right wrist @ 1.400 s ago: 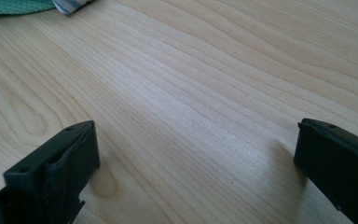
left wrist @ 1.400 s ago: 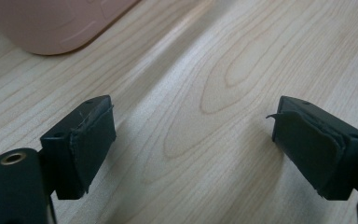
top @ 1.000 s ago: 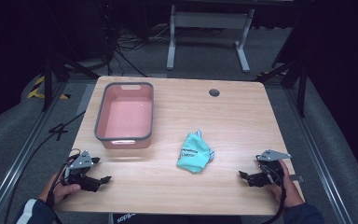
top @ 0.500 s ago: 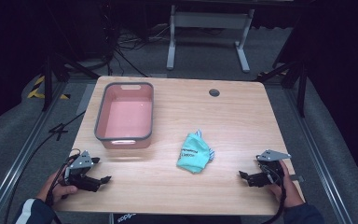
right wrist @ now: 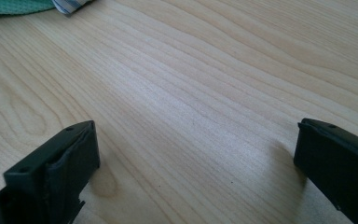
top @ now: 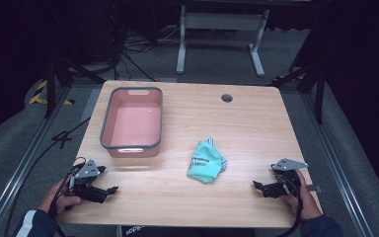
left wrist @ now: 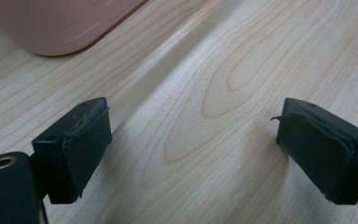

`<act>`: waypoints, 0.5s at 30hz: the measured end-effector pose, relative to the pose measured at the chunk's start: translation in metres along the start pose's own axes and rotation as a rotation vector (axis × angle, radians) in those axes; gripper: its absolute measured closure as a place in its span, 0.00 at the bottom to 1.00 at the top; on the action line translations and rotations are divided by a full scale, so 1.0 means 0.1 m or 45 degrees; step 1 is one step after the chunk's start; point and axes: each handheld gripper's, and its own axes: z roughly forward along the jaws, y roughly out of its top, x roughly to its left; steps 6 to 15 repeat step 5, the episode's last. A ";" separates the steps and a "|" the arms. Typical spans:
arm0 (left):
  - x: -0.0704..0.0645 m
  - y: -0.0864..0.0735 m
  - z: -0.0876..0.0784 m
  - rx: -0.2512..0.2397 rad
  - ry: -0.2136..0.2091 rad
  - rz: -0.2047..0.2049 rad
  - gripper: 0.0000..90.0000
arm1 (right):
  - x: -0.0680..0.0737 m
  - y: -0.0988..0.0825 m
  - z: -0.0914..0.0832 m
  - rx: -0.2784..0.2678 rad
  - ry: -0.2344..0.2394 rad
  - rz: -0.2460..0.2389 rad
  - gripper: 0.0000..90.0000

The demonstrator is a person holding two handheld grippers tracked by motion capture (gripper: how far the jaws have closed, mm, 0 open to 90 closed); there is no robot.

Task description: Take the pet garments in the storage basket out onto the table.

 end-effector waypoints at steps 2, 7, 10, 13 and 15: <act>0.00 0.00 0.00 0.001 0.002 -0.002 0.11 | 0.00 0.00 0.00 0.000 0.000 -0.001 0.00; 0.00 0.00 0.00 0.000 0.004 -0.004 0.11 | 0.00 0.00 0.00 0.000 0.001 -0.001 0.00; 0.00 0.00 0.00 0.000 0.004 -0.004 0.11 | 0.00 0.00 0.00 0.000 0.001 -0.001 0.00; 0.00 0.00 0.00 0.000 0.004 -0.004 0.11 | 0.00 0.00 0.00 0.000 0.001 -0.001 0.00; 0.00 0.00 0.00 0.000 0.004 -0.004 0.11 | 0.00 0.00 0.00 0.000 0.001 -0.001 0.00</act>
